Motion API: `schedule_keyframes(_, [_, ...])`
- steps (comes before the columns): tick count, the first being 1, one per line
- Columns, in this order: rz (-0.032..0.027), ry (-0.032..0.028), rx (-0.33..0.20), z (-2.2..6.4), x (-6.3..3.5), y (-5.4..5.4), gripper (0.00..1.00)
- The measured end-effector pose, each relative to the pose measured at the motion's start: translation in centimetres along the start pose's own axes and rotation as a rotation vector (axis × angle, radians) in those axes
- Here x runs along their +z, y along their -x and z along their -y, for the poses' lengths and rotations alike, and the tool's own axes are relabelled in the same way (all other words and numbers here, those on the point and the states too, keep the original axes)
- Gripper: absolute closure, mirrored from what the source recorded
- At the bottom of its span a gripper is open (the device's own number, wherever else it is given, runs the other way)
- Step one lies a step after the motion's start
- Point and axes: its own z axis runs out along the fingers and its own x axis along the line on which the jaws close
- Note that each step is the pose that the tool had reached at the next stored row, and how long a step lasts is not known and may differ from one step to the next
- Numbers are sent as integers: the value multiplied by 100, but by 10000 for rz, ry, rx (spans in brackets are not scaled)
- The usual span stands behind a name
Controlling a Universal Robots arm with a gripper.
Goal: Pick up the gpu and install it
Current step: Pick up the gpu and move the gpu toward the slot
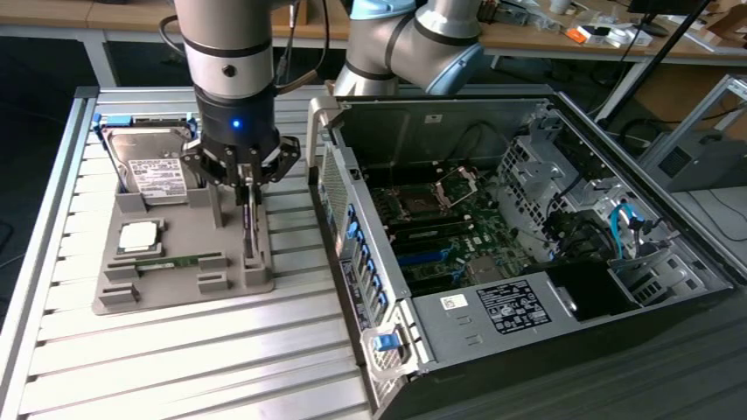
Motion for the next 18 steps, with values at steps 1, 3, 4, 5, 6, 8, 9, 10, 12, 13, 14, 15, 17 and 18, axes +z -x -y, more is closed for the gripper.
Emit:
schedule_keyframes(1, [0,0,0,0,-4,0,73])
schedule_keyframes(3, [2,1,0,0,-9,0,73])
schedule_keyframes(4, [1,0,0,0,-12,0,73])
schedule_keyframes(5, [-1,-1,0,0,-16,0,73])
schedule_keyframes(6, [0,-1,0,-1,-17,1,73])
schedule_keyframes(8, [0,-1,0,-1,-24,1,73])
schedule_keyframes(9, [0,-1,0,-1,-27,1,73])
schedule_keyframes(10, [-1,-1,0,-1,-31,1,73])
schedule_keyframes(12, [0,-1,0,-1,-36,1,73])
schedule_keyframes(13, [-1,-1,0,-1,-39,1,73])
schedule_keyframes(14, [-1,-1,0,-1,-42,1,73])
schedule_keyframes(15, [-1,-1,0,-1,-45,1,73])
schedule_keyframes(17, [0,0,0,-2,-52,1,73])
schedule_keyframes(18, [0,0,0,-2,-56,2,73])
